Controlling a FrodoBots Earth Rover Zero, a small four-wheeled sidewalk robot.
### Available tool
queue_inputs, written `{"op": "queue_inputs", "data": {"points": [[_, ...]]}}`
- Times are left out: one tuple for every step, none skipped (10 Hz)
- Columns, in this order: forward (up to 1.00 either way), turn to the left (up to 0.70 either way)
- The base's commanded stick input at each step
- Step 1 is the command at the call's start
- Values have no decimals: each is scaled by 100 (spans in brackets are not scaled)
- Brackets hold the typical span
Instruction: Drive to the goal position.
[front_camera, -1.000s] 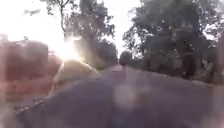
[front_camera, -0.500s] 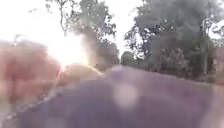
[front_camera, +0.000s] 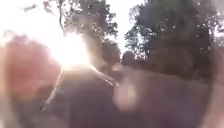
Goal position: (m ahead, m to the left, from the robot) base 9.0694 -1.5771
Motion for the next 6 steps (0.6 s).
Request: {"op": "queue_inputs", "data": {"points": [[100,0],[100,0],[100,0],[100,0],[100,0],[100,0]]}}
